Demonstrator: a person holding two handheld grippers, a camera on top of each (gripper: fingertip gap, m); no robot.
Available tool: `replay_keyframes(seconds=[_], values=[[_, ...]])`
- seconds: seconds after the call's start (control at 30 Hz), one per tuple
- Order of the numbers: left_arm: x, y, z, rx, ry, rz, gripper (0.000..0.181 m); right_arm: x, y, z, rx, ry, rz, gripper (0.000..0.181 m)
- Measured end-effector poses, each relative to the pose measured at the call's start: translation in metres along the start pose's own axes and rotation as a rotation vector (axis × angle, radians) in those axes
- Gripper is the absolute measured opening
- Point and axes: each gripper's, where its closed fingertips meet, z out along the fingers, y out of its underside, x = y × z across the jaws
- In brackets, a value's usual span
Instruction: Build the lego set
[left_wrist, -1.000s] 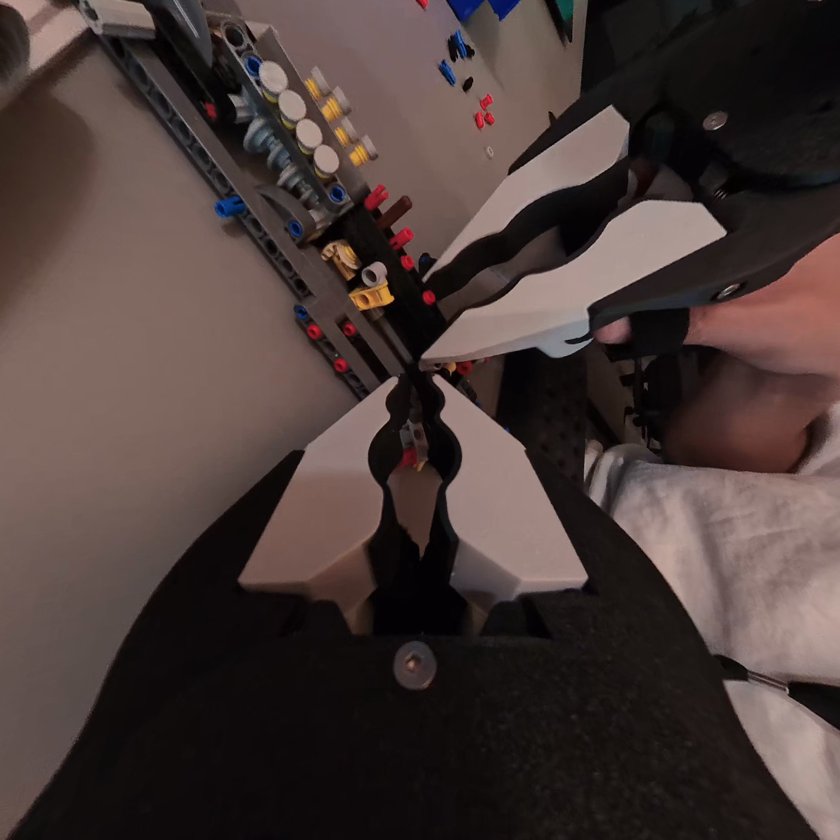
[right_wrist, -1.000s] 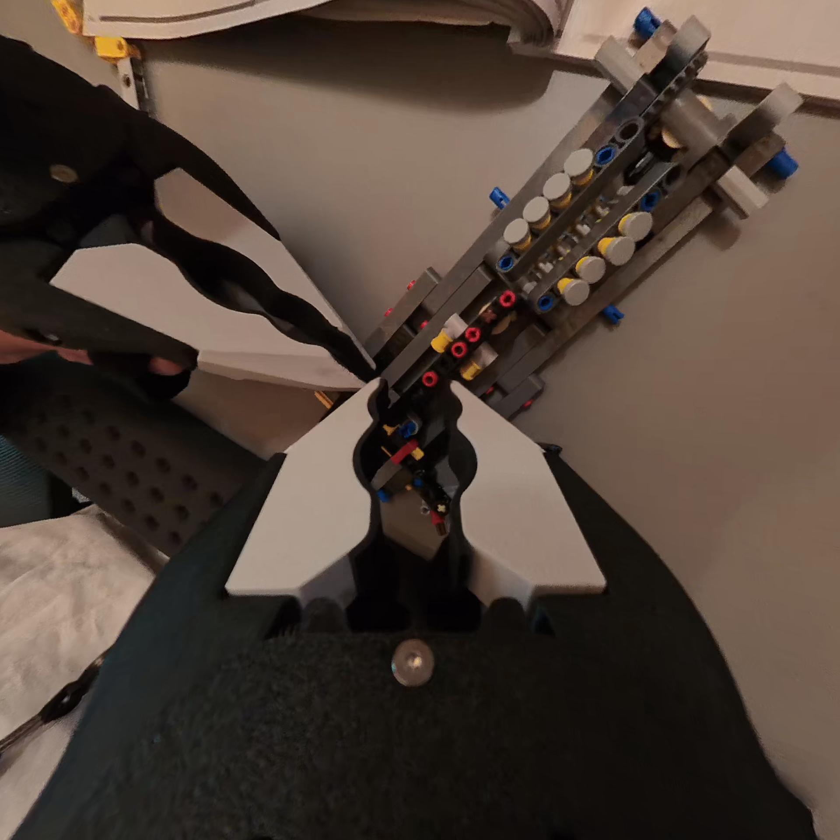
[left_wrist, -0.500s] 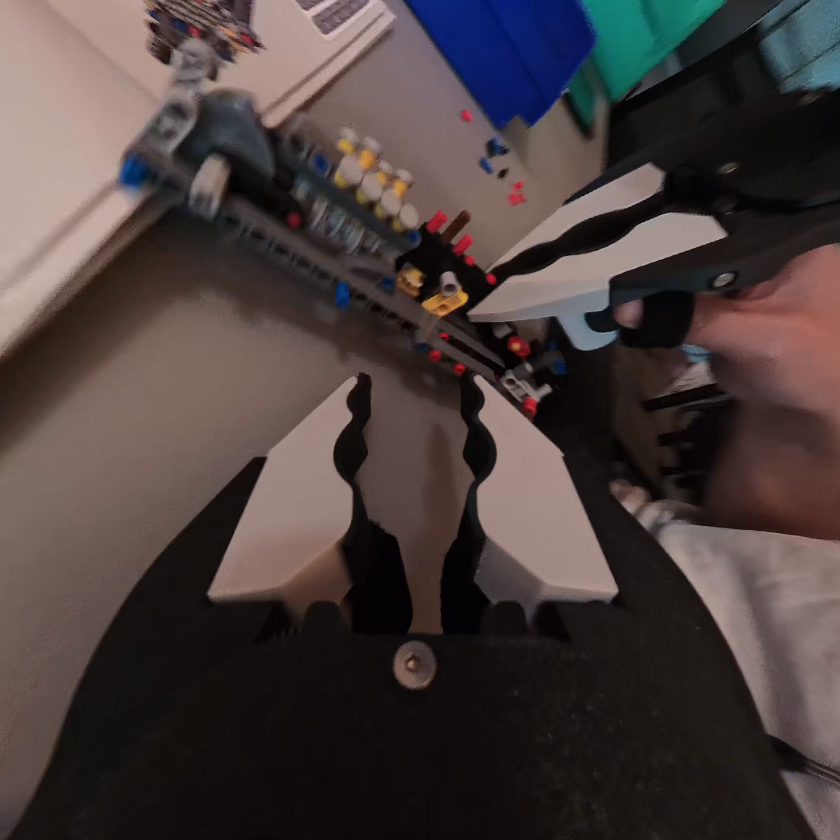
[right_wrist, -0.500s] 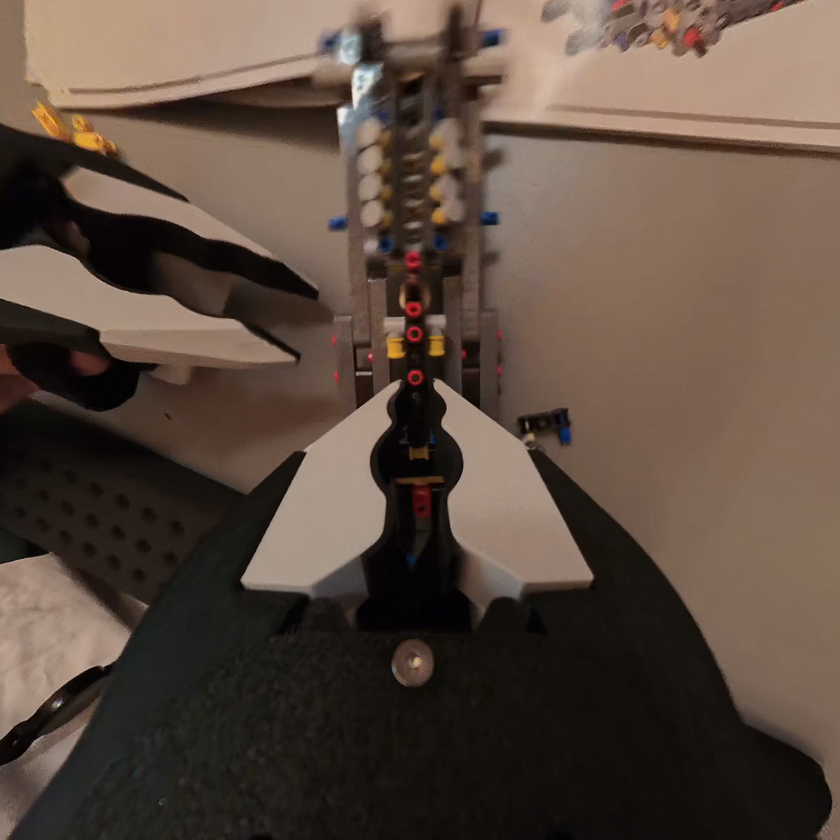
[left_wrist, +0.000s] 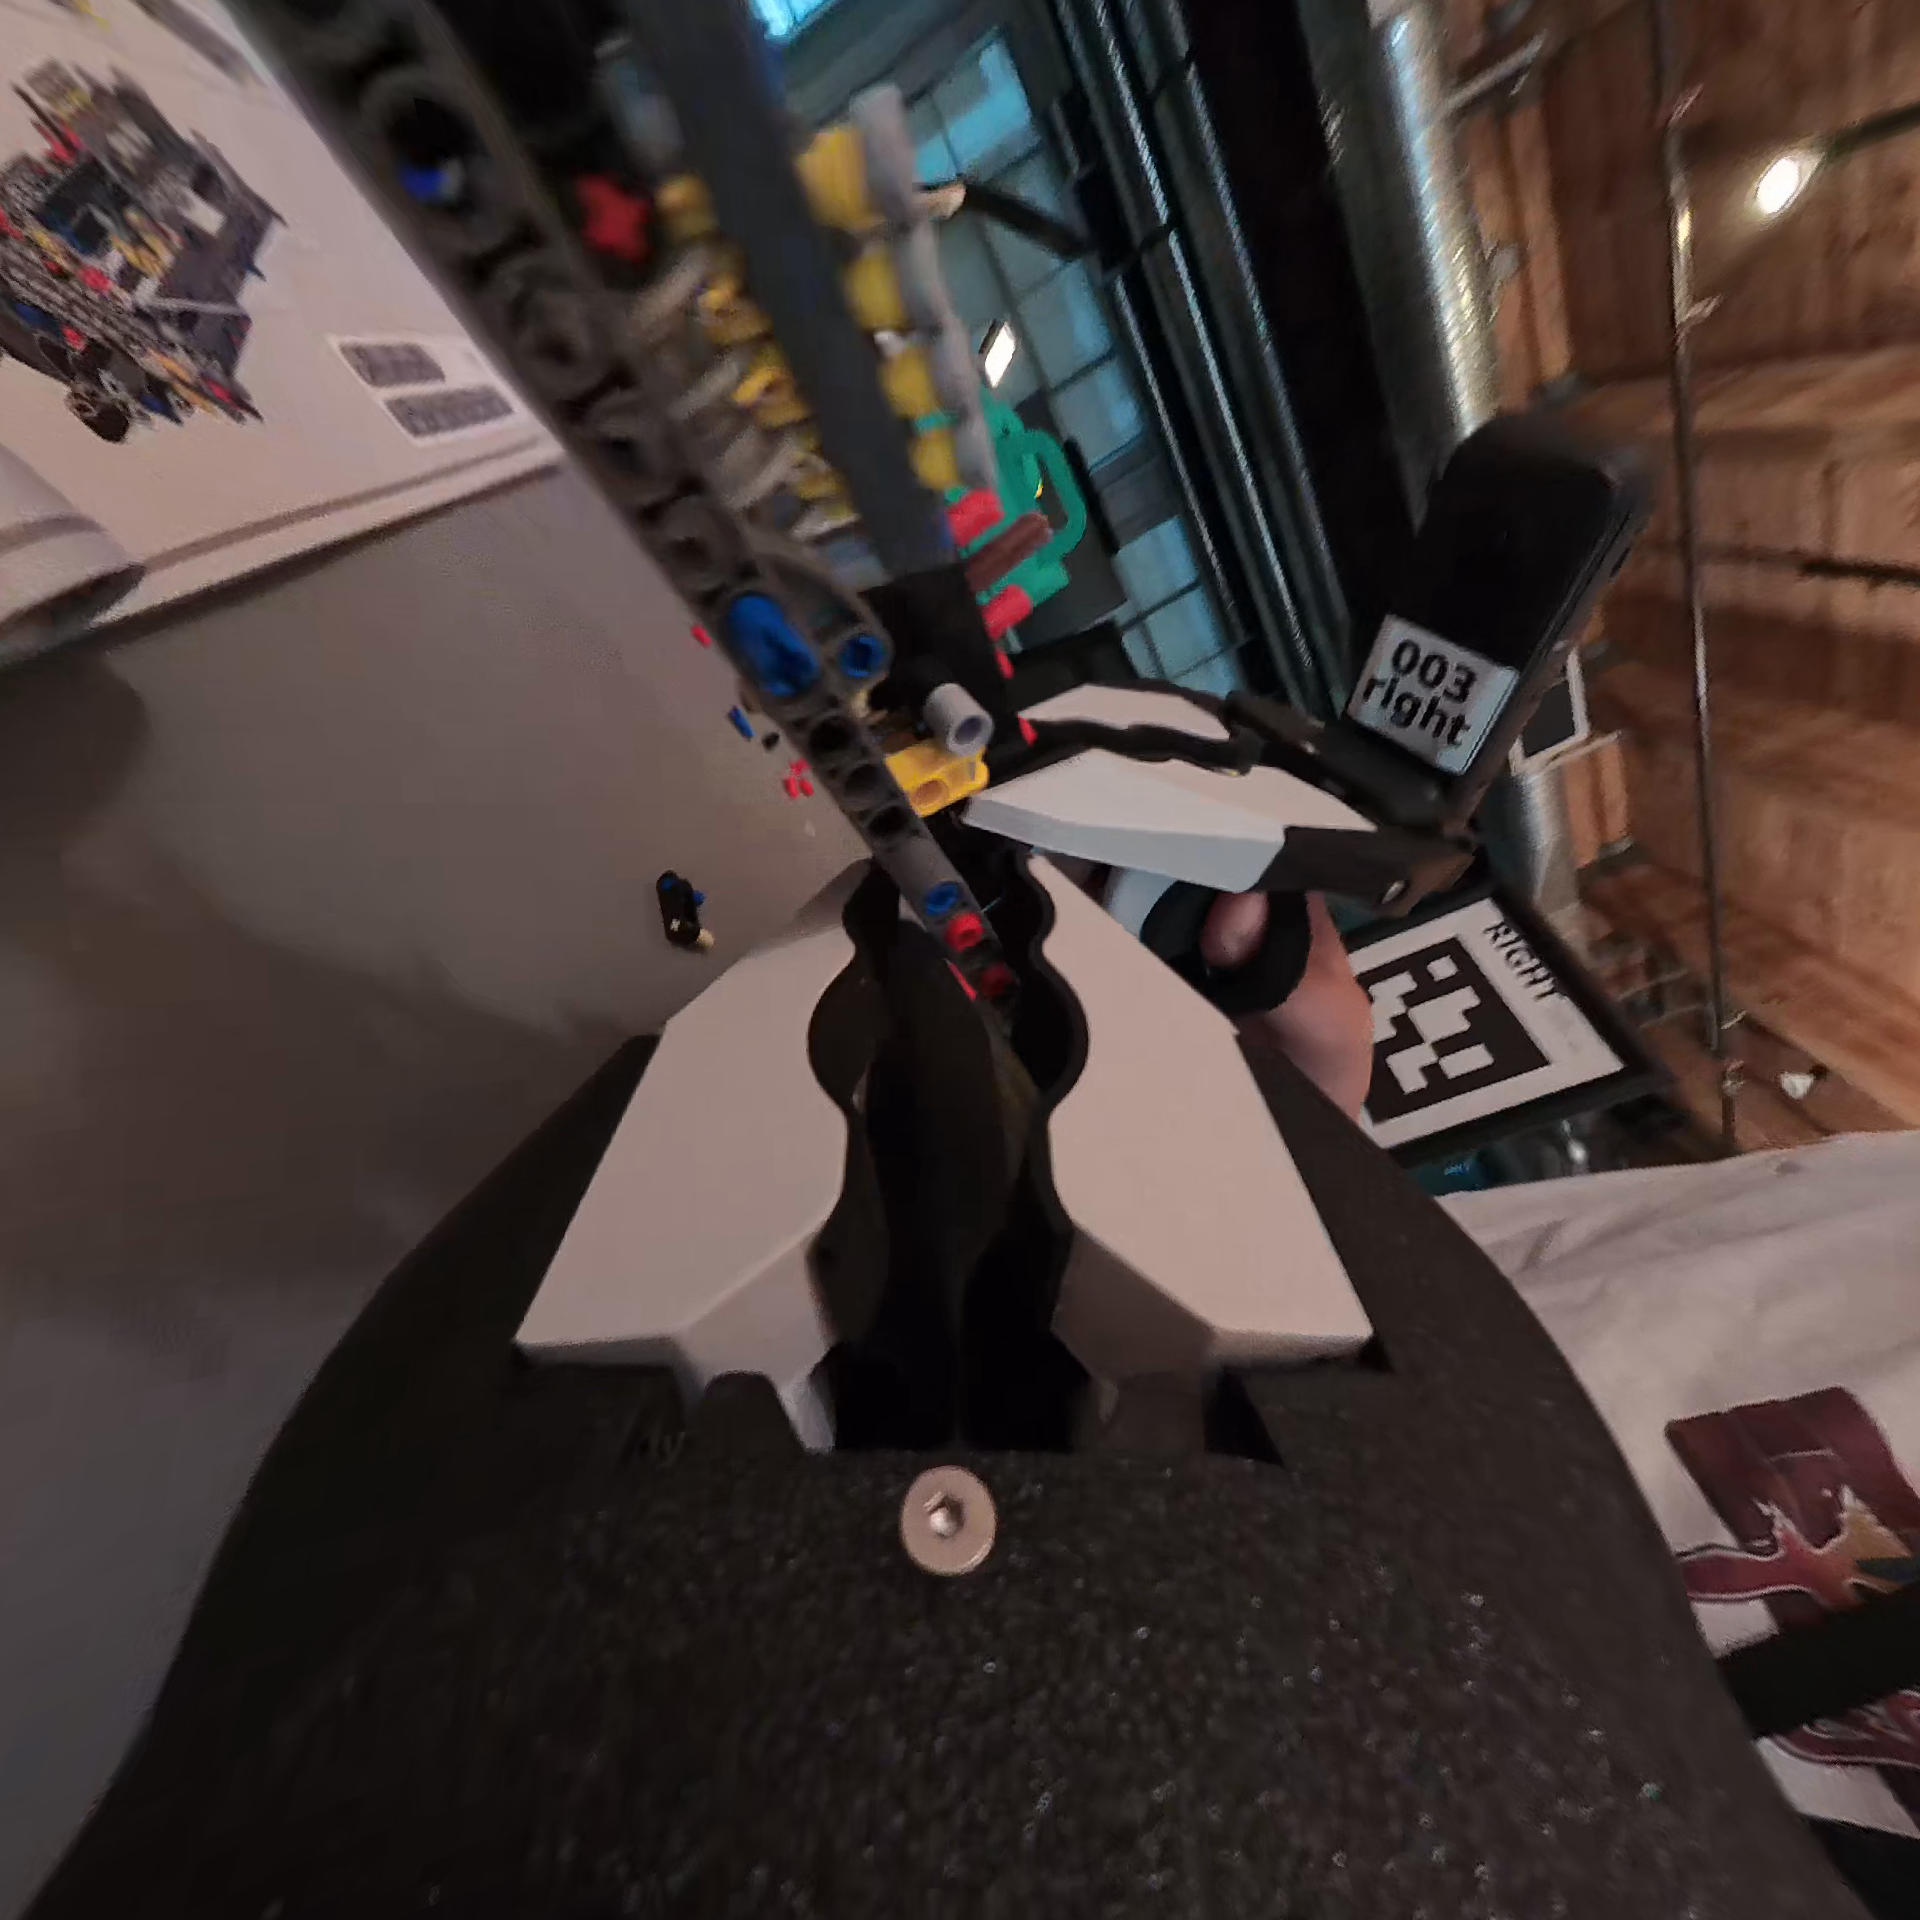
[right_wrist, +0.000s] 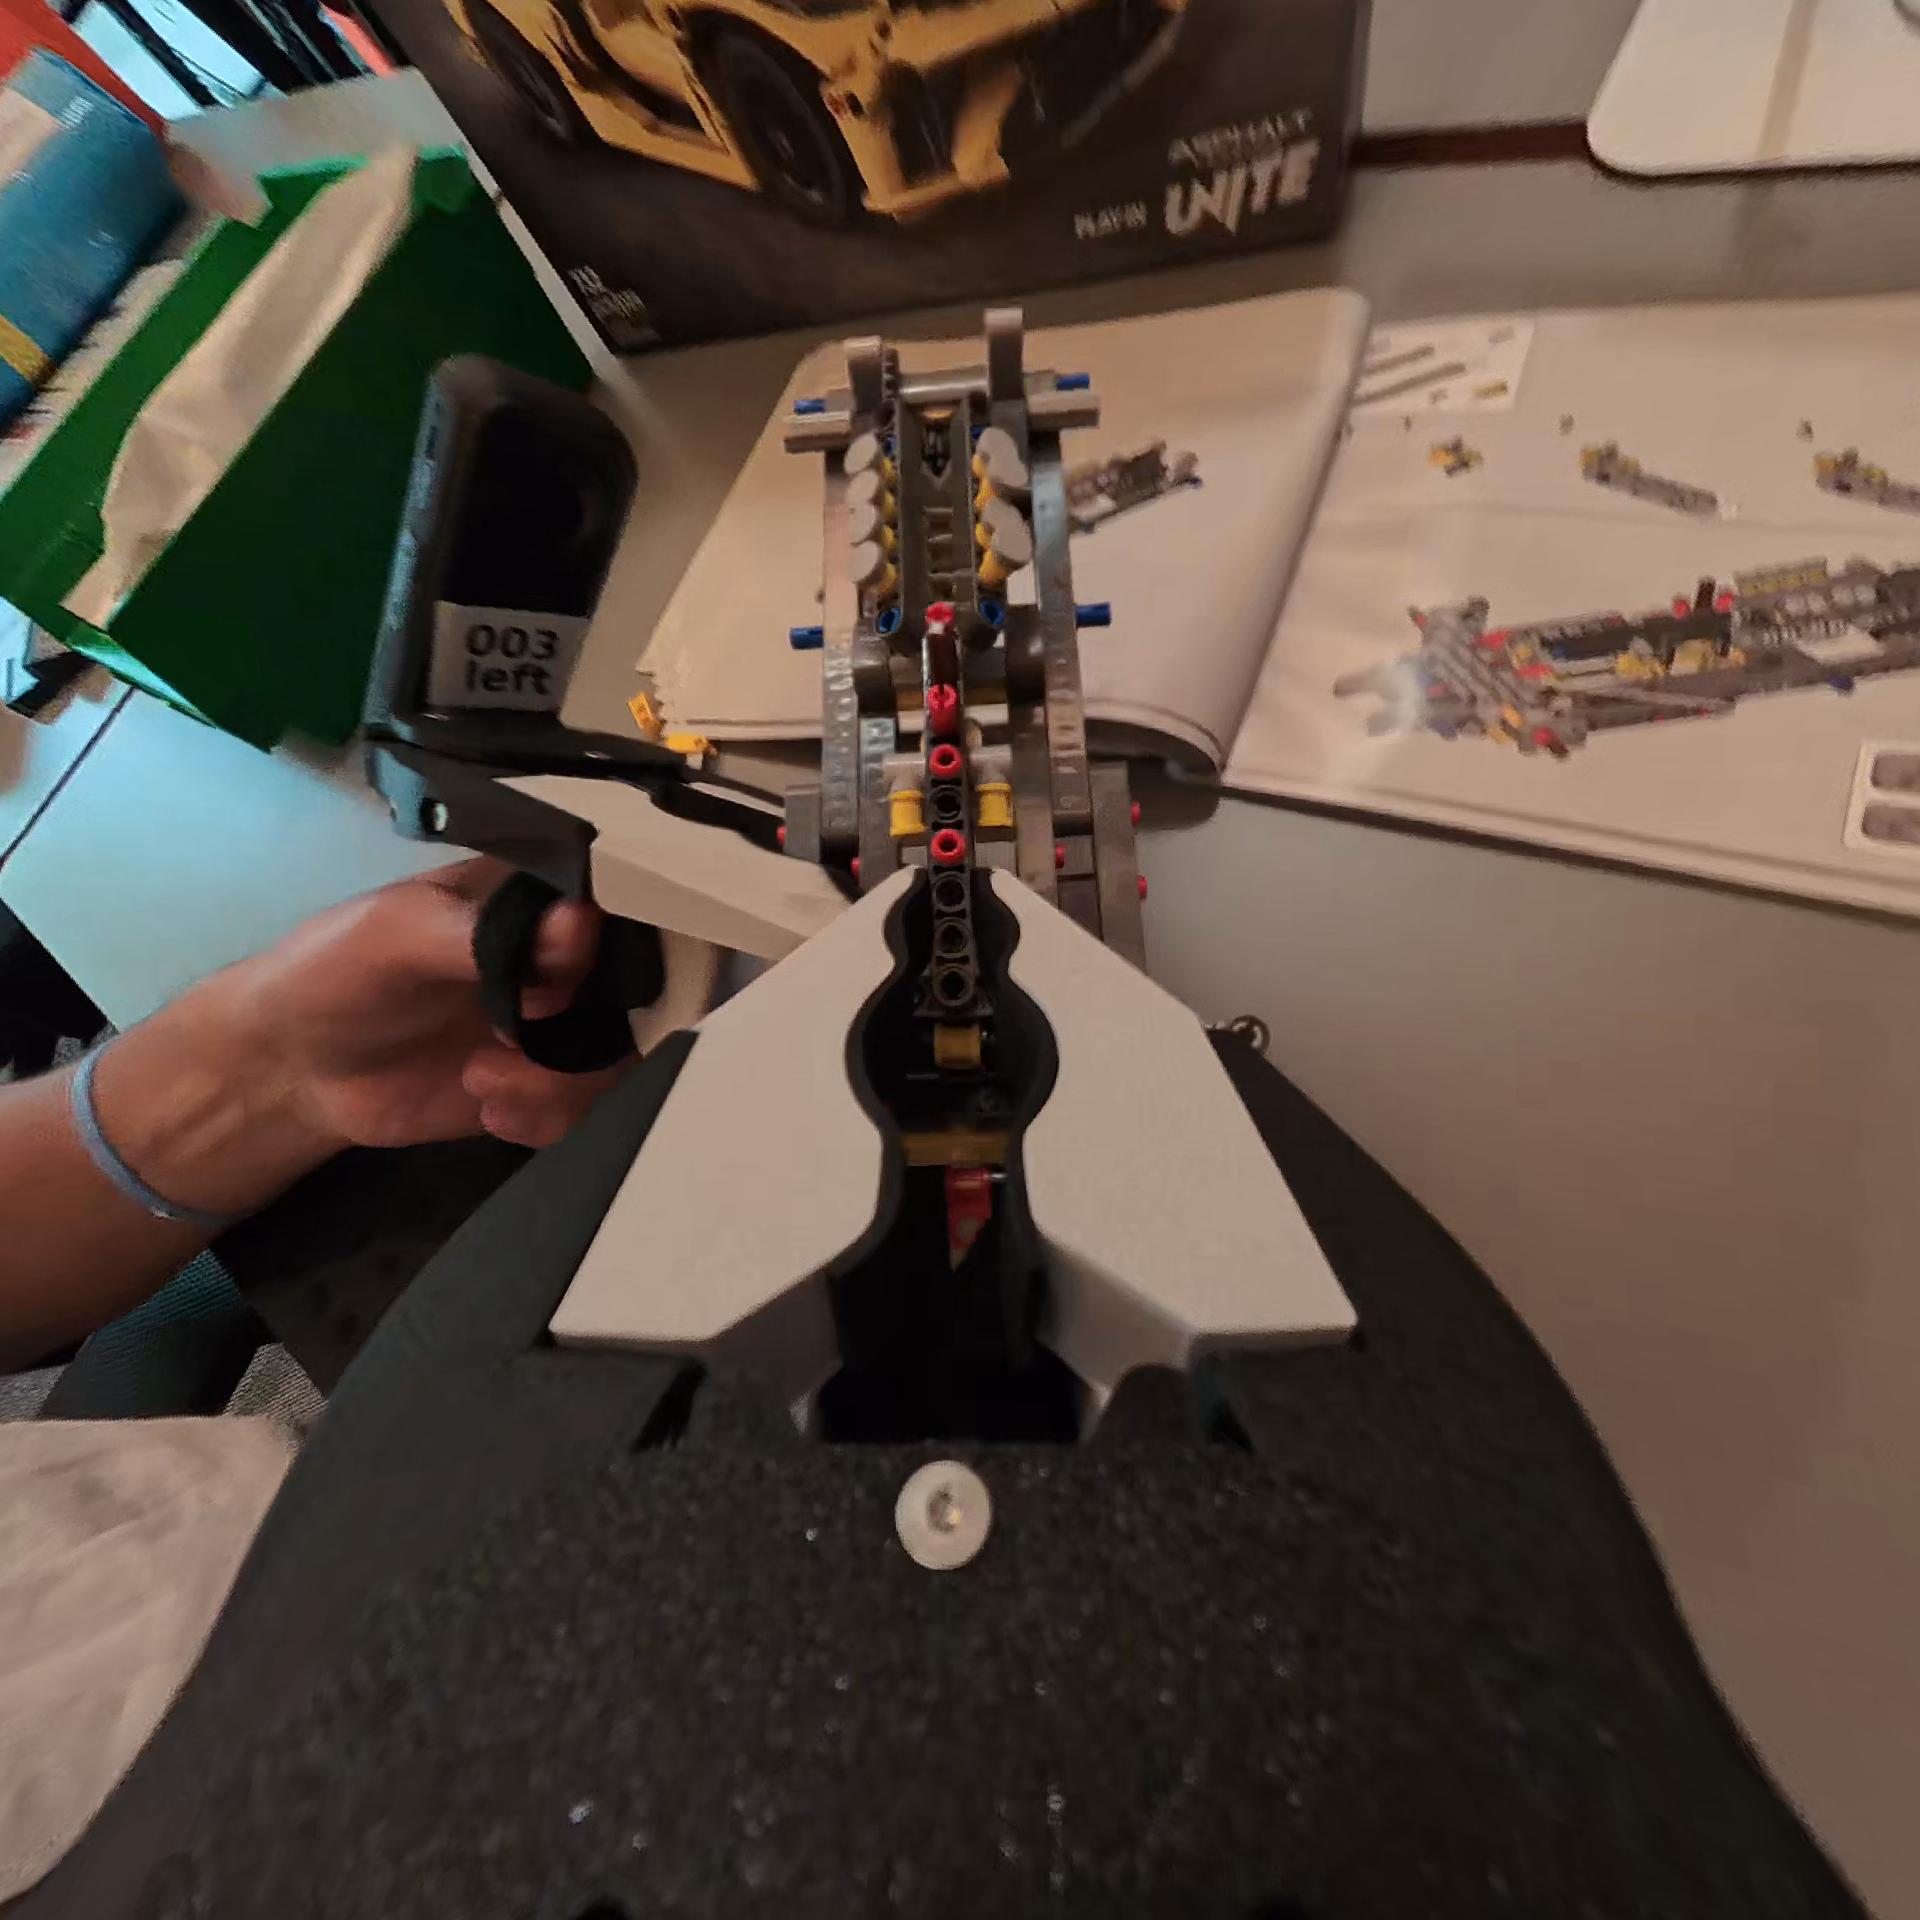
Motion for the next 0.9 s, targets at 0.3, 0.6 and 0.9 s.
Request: replay_keyframes(seconds=[0.3,0.6,0.9], values=[[0.003,-0.044,-0.021,0.096,-0.075,0.246,0.006,-0.024,-0.061,-0.034,0.232,-0.205,-0.206,0.032],[0.009,-0.074,-0.03,0.18,-0.073,0.271,0.007,-0.012,-0.045,-0.028,0.156,-0.112,-0.495,0.079],[0.021,-0.072,-0.044,0.3,0.13,0.091,0.007,-0.022,-0.039,-0.027,-0.013,-0.211,-0.508,0.056]])
